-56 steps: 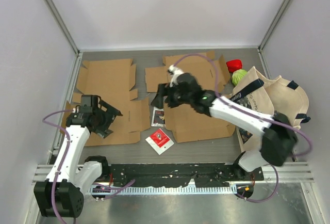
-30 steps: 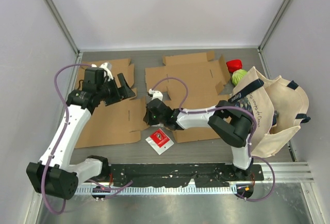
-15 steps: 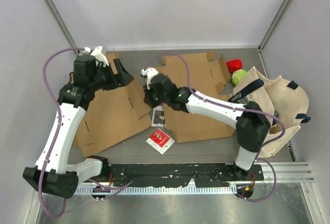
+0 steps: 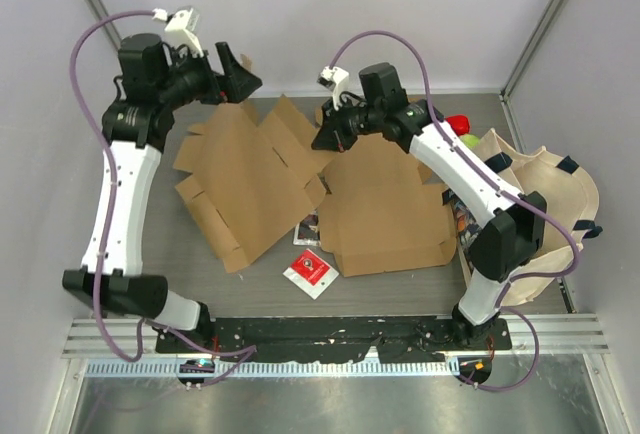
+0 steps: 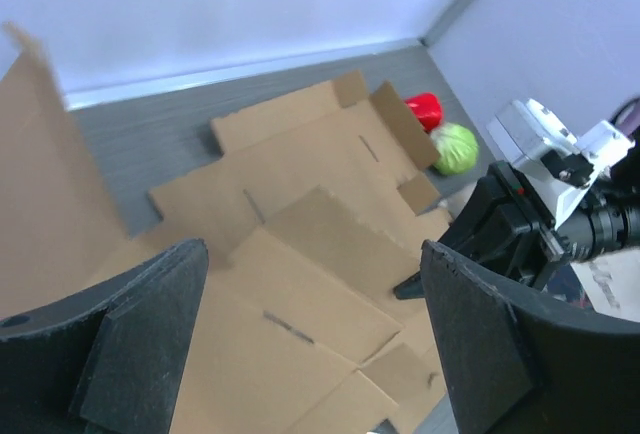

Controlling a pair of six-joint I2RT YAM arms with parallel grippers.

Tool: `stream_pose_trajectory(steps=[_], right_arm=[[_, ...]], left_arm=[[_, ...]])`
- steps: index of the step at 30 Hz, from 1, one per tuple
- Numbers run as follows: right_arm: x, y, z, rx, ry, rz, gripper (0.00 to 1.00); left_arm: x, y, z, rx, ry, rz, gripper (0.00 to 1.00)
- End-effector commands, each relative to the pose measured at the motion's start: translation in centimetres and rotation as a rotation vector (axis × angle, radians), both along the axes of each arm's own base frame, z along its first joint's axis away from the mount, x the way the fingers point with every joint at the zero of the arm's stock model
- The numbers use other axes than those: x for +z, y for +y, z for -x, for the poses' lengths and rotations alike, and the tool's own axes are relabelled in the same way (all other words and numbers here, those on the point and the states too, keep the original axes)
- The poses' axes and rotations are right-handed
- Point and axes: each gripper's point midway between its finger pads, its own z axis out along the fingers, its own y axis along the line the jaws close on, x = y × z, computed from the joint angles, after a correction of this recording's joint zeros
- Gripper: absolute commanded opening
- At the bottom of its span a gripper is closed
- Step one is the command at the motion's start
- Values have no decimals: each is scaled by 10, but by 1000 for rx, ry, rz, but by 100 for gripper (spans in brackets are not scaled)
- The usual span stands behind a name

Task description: Fold the paper box

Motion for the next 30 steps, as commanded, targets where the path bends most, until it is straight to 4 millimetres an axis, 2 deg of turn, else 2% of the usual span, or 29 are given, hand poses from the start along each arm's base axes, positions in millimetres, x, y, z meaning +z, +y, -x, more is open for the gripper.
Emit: stream_pose_trajectory(steps=[1,2,4,5,11,16,20,25,30], right_arm=[[29,-3,28,223,15,-48,1],[27,-5,28,229,23,-37,1],[24,-9,34,252,36,-14,1],[23,-10,37,264,45,-17,1],[25,-15,45,289,51,-24,1],[26,-15,48,308,53,-23,1],[30,-13,44,314,41,-31,1],[33,-9,40,339,43,-55,1],[37,-8,33,343,15,-59,1]], left_arm=[[17,-44,10,-363,-87,-13,88],[7,-49,6,-401,-81,-17,88],[3,-54,2,-456,-128,-27,88],[-7,-58,0,-489,-140,-44,88],[-33,-82,22,-685,-185,-109,80],[-51,-88,21,-742,-148,-122,73],[-68,-96,22,-789,-96,-99,77],[-89,-98,25,-836,-43,-90,75],[-95,-98,32,-869,-20,-80,69]])
